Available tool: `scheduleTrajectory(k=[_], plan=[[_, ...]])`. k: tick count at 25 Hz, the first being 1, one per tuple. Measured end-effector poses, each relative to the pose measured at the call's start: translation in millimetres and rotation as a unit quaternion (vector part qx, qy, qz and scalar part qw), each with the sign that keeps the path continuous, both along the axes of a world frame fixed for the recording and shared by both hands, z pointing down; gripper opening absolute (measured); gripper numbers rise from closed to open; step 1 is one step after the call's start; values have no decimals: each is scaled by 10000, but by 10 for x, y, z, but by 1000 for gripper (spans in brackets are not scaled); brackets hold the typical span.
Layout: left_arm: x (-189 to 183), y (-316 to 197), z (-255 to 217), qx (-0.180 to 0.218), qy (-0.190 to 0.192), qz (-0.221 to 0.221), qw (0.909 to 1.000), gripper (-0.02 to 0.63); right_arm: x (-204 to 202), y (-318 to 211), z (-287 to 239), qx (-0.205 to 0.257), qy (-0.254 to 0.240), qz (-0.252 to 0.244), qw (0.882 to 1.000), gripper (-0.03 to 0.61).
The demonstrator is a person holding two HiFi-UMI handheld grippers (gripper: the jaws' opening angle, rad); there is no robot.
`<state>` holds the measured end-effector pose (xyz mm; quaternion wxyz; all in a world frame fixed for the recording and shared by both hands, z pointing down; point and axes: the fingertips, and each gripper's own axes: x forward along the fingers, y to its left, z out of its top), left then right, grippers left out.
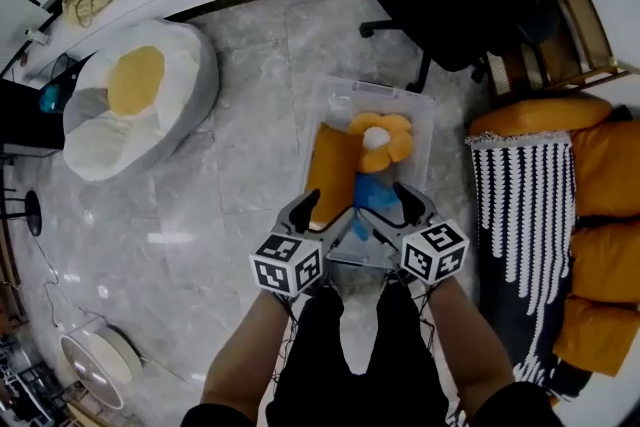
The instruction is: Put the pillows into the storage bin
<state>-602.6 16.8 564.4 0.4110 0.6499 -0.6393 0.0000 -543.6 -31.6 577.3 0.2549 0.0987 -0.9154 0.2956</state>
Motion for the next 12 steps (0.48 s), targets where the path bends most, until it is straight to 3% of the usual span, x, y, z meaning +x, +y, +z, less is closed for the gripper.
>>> scheduleTrajectory(k=[7, 9, 12], plan=[[-134, -19, -1267, 614, -612, 101, 9962, 294, 2, 6, -1123, 326, -599, 12, 9977, 216], [-172, -3, -1607, 797, -758, 37, 9939, 243, 9, -12, -1432, 493, -733, 5, 9961, 156], [-156, 55, -2016, 1030, -930, -15, 9903, 105, 67, -38, -1852, 841, -899, -39, 9924, 24]])
